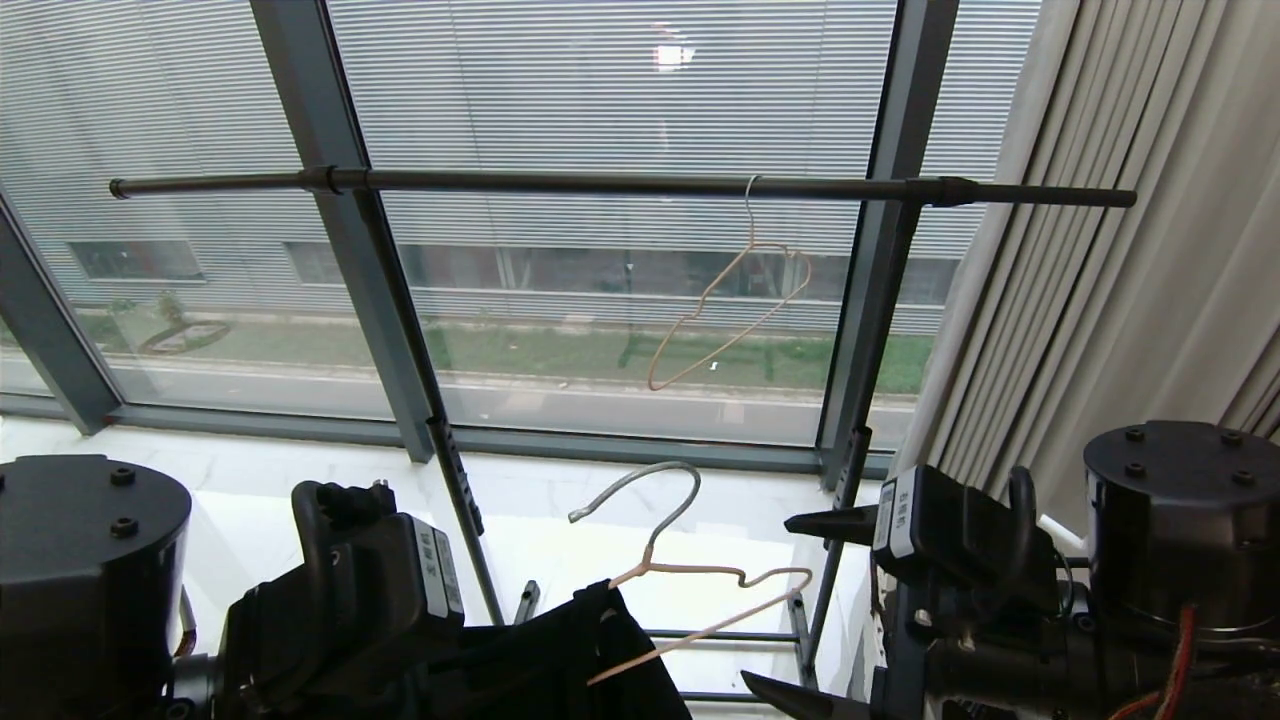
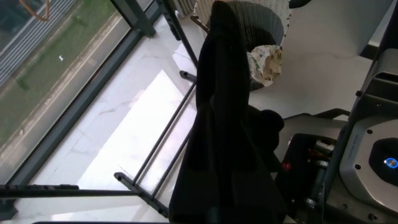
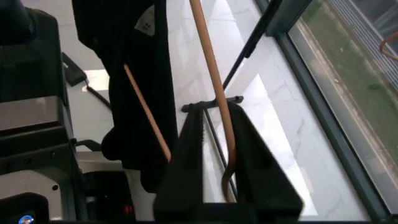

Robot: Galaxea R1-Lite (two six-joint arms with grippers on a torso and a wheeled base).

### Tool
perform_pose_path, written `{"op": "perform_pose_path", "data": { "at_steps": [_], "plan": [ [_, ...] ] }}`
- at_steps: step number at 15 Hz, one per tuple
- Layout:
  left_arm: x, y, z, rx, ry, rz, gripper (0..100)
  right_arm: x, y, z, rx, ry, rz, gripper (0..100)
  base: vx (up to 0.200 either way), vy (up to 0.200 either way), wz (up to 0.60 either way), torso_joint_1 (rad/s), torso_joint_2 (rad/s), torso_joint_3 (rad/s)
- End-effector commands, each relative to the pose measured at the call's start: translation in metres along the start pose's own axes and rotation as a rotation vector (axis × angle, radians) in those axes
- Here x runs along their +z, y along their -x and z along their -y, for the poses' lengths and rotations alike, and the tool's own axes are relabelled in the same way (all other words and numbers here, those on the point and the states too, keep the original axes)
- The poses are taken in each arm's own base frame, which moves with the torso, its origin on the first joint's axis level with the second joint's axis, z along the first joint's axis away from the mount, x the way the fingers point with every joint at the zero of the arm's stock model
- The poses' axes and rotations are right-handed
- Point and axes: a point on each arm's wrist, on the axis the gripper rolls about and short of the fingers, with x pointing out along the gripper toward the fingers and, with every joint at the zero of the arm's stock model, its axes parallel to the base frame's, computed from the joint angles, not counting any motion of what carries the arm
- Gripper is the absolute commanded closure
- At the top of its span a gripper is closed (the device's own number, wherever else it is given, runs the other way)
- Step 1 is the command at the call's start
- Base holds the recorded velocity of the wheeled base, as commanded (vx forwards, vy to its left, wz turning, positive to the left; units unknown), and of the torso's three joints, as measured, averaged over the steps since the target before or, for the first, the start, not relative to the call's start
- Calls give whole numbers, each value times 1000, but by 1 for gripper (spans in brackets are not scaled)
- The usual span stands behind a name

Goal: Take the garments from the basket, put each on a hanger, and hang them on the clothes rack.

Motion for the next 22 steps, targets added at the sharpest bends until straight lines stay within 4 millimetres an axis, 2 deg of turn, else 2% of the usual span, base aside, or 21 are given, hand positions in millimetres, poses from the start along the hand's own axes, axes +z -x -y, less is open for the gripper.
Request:
{"op": "perform_pose_path", "data": {
  "at_steps": [1,4,8,10,12,16,22],
  "plan": [
    [-1,1,0,1,0,1,100,0,5,8,-37,-8,5,0,0,0,0,0,0,0],
    [-2,2,-5,32,12,-6,100,1,8,7,-31,-6,14,0,0,0,0,0,0,0],
    [7,3,-13,109,-6,102,100,-3,0,-2,32,-17,-4,0,0,0,0,0,0,0],
    [11,5,-16,187,-12,116,100,-4,-16,-12,79,-137,-29,0,0,0,0,0,0,0],
    [15,6,-18,205,-18,146,100,-6,-28,-12,78,-233,-48,0,0,0,0,0,0,0],
    [17,12,-17,208,-24,171,100,-13,-54,-6,-76,-410,-68,0,0,0,0,0,0,0],
    [20,12,-17,211,-27,181,100,-30,-74,-17,-149,-401,-158,0,0,0,0,0,0,0]
  ]
}}
